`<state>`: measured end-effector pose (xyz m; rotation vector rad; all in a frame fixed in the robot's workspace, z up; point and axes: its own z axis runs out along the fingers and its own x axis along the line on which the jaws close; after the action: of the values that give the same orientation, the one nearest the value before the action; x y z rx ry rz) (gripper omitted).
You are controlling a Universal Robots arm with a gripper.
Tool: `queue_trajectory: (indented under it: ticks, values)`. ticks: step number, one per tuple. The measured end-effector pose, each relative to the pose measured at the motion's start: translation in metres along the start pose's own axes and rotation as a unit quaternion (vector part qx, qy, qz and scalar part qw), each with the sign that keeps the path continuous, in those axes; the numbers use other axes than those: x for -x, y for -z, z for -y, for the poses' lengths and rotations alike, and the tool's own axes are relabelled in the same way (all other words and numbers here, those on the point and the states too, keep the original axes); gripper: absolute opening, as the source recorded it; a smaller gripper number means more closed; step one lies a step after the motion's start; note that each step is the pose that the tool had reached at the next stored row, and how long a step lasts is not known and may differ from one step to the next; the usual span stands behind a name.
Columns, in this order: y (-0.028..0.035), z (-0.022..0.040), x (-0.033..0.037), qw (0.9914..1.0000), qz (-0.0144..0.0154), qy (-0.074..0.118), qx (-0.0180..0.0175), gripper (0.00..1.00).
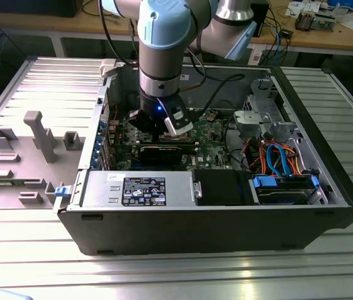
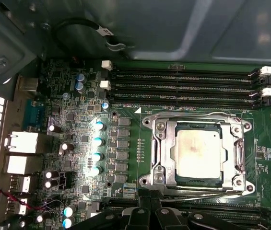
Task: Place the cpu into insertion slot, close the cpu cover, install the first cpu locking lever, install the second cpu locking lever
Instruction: 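Install the second cpu locking lever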
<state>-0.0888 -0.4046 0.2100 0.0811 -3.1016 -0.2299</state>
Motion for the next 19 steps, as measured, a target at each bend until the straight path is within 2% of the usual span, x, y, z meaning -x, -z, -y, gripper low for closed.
queue_trajectory:
  ticks: [1, 2, 15, 19]
  values:
    - [0.0001, 0.0006, 0.0001, 1.0, -0.0002, 0.0, 0.0017, 0.11]
    - [0.0001, 0.001, 0.0, 1.0, -0.0003, 0.0, 0.002, 0.11]
    - [0.0014, 0.0052, 0.0003, 0.99999, -0.0003, -0.001, 0.0033, 0.11]
    - [-0.0005, 0.0056, 0.0009, 0.99991, 0.0002, 0.0, 0.0135, 0.11]
